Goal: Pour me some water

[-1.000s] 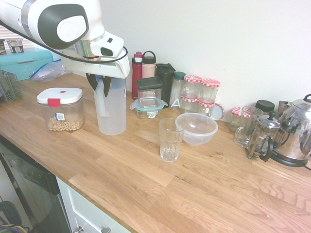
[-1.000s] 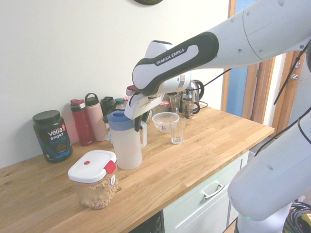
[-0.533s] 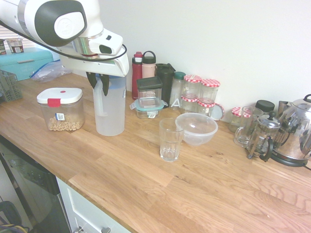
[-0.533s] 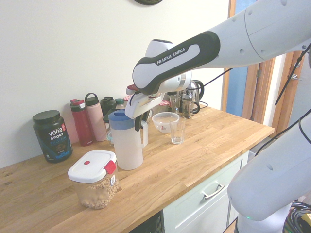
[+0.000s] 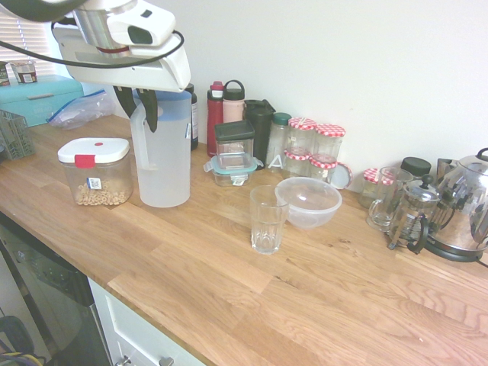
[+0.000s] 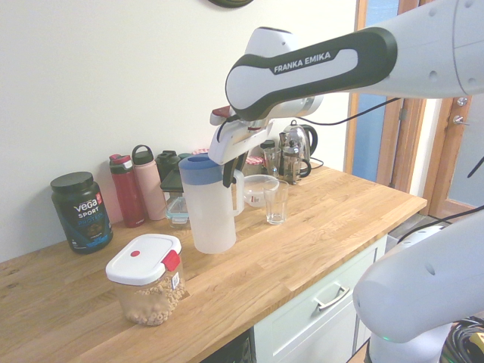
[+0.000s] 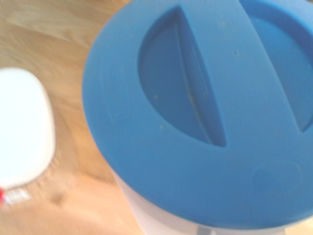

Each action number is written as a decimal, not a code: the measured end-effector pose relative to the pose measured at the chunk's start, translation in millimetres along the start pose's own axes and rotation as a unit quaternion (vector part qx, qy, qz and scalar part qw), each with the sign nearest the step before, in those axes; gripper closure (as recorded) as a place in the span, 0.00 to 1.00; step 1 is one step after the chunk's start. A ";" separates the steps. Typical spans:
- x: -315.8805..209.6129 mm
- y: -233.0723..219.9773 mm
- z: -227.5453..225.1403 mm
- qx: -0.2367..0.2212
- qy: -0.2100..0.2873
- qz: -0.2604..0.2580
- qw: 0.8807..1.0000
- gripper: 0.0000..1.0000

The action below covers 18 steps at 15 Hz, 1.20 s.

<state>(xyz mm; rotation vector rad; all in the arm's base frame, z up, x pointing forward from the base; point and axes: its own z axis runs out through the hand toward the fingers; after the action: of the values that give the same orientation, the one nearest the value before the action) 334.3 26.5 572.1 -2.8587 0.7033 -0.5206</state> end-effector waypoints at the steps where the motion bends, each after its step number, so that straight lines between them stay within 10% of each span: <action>1: -3.5 9.5 -10.1 -0.013 0.004 0.004 1.000 1.00; 6: -17.2 75.2 -52.8 -0.030 -0.019 -0.003 0.999 1.00; 18: 45.3 278.2 -71.6 0.003 -0.054 -0.208 0.977 1.00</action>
<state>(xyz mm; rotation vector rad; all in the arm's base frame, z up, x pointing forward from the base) 228.5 -243.9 589.1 -3.0058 0.0807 -0.4093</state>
